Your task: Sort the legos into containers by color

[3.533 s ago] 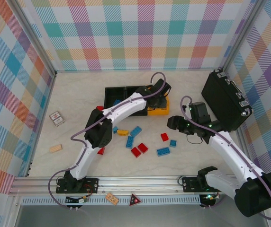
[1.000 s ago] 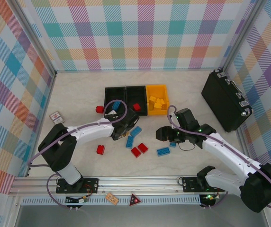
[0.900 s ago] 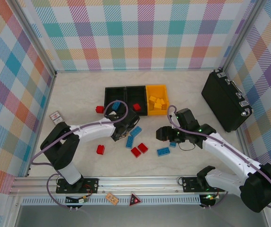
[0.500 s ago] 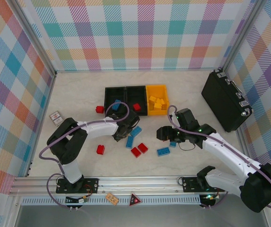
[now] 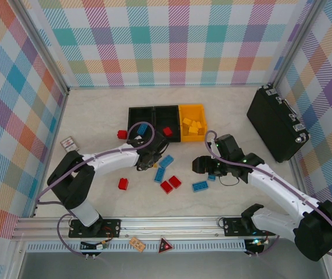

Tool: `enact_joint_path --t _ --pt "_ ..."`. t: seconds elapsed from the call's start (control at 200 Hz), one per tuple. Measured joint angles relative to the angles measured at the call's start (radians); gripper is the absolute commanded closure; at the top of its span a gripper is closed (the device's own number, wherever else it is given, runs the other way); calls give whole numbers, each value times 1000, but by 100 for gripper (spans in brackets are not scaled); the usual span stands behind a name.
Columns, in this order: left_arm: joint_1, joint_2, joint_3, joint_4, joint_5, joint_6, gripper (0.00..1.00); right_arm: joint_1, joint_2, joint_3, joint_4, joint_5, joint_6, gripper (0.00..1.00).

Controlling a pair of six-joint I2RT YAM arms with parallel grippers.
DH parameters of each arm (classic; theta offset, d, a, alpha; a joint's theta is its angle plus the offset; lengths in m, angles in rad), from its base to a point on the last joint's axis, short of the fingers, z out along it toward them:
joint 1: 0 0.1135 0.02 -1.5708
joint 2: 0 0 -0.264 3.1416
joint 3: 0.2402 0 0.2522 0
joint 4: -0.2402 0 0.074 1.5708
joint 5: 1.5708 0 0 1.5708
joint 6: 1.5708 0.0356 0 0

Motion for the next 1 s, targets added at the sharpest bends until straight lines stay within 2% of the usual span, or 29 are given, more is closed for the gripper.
enact_joint_path --t 0.365,0.725,1.0 --pt "-10 13 192 -51 4 201 79 0 -2 1 -1 26 3 37" --pt "-39 179 427 -68 39 322 79 -62 -1 56 -3 30 -1 37" --pt "-39 356 701 -92 56 402 78 -159 12 75 -5 24 -8 37"
